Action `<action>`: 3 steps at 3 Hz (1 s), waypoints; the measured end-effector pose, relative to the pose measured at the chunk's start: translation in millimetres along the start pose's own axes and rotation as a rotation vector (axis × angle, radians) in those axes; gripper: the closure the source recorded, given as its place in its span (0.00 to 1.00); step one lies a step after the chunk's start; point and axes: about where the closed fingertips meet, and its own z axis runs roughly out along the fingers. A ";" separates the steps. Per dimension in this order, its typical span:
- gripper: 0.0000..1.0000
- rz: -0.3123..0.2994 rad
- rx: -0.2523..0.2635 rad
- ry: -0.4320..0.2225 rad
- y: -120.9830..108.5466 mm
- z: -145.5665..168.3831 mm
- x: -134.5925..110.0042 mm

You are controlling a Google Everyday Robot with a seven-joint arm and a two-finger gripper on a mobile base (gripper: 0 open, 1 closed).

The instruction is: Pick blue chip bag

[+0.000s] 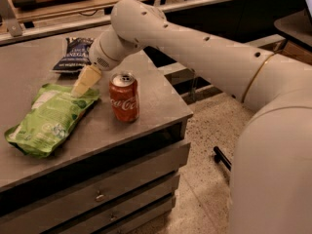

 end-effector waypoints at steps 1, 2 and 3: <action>0.29 -0.001 -0.005 0.001 1.9 2.5 -0.3; 0.51 -0.002 -0.008 0.001 3.0 3.9 -0.5; 0.75 -0.003 -0.011 0.002 4.4 5.8 -0.7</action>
Offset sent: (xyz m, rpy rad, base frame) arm -0.0007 0.0015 -0.0011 -0.0007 0.0017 0.0027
